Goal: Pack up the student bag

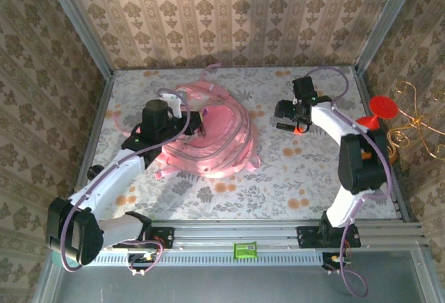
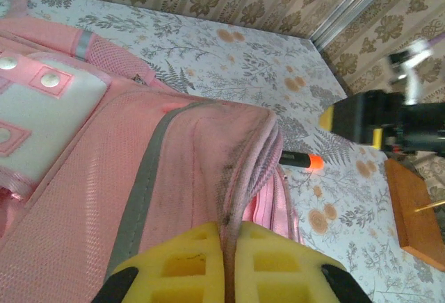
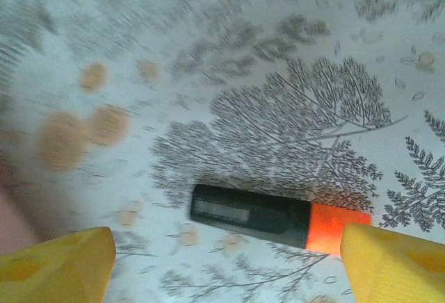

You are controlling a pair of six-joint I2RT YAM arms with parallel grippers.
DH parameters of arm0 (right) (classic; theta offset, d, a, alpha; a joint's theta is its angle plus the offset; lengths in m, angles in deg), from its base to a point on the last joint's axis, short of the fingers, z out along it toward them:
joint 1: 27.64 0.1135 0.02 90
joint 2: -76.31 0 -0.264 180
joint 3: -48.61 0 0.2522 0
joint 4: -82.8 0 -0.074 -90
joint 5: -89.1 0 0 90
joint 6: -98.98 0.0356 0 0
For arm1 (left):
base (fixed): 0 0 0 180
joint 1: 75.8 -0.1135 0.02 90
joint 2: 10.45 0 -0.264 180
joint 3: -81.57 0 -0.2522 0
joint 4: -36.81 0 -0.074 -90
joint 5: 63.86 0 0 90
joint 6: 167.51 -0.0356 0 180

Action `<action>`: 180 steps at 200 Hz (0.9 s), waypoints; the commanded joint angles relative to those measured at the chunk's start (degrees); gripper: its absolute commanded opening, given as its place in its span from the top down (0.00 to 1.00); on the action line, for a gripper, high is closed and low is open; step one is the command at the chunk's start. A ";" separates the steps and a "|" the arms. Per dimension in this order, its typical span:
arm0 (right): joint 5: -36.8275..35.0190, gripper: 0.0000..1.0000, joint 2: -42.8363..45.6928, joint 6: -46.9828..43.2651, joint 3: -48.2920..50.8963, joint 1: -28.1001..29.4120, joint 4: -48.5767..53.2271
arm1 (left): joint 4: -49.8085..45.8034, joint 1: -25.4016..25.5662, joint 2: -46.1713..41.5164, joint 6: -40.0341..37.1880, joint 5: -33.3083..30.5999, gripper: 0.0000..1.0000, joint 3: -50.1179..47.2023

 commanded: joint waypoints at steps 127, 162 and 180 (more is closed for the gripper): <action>3.00 0.19 -8.74 -5.99 -3.45 2.40 12.58 | 4.93 -0.10 -2.63 -2.67 -1.15 1.00 0.78; 0.41 0.42 -10.07 -6.71 -3.56 3.67 13.99 | 4.85 -0.07 -2.47 -2.73 -1.15 1.00 0.85; -0.22 0.52 -11.02 -6.86 -3.91 3.93 14.19 | 4.87 -0.05 -2.48 -2.69 -1.06 1.00 0.97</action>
